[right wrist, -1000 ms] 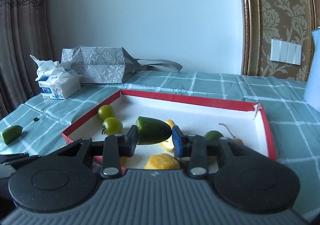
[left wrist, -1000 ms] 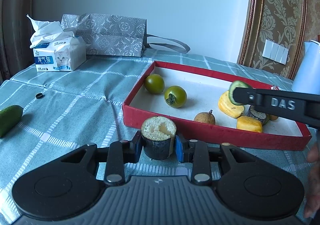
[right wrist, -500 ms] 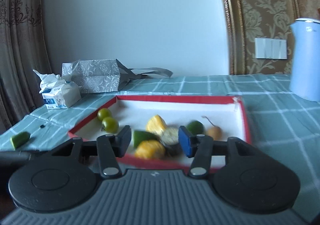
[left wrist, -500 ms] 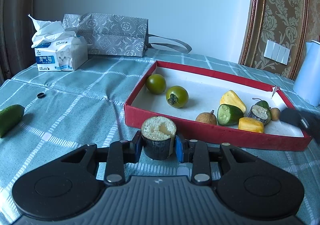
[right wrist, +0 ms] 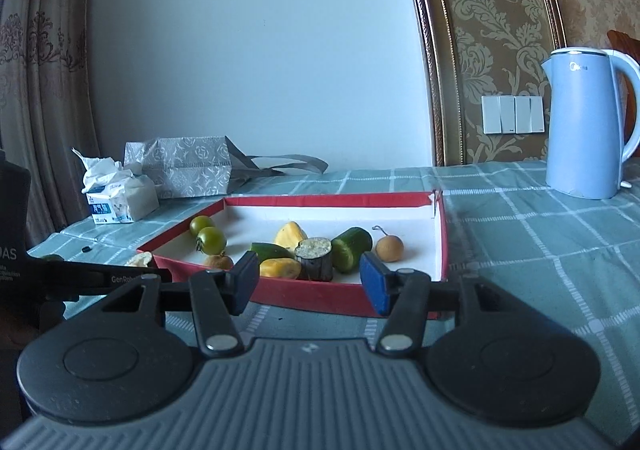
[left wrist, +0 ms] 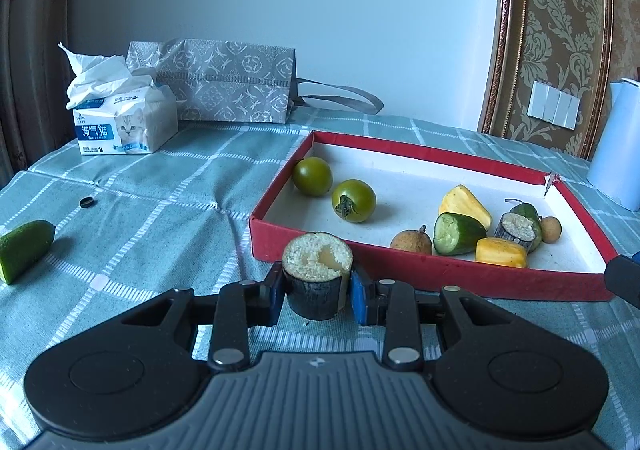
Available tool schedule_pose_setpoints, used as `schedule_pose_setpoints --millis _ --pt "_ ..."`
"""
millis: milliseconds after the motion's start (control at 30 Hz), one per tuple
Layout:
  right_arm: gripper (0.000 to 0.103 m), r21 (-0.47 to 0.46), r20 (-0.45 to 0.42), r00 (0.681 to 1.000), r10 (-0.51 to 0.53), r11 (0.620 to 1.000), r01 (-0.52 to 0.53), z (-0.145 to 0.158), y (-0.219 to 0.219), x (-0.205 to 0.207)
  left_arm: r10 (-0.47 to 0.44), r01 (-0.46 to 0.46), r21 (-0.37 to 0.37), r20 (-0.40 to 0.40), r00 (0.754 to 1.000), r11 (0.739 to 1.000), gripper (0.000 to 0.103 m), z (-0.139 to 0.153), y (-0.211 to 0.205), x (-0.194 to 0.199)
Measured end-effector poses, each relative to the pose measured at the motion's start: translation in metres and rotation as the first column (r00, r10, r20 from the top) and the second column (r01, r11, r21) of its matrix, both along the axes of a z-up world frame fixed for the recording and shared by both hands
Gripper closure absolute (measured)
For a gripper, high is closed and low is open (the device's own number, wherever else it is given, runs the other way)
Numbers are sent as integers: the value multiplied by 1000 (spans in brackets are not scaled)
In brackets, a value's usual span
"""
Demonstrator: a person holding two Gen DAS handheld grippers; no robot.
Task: Organize fruits
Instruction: 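Carry the dark-skinned cucumber chunk into the red box and open the left gripper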
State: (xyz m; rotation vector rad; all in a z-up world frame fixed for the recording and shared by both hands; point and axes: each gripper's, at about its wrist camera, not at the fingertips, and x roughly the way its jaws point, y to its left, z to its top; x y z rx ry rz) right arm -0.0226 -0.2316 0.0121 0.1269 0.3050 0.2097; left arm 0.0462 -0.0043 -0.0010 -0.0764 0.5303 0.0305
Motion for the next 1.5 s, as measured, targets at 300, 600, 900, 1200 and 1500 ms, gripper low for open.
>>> schedule_pose_setpoints --millis 300,600,900,1200,1500 --pt "49 -2 -12 1000 25 1000 -25 0 2 2 2 -2 37 -2 1000 999 71 0 -5 1" --pt "45 8 -20 999 38 999 -38 -1 1 3 -9 7 82 22 1000 997 70 13 -16 4" --pt "45 12 -28 999 45 999 -44 -2 2 4 -22 15 105 71 997 994 71 37 -25 25" --pt "45 19 -43 998 47 999 -46 -2 1 6 -43 33 115 87 995 993 71 50 -39 51" --pt "45 29 -58 997 47 999 -45 -4 -1 9 -56 52 111 34 998 993 71 36 -48 76"
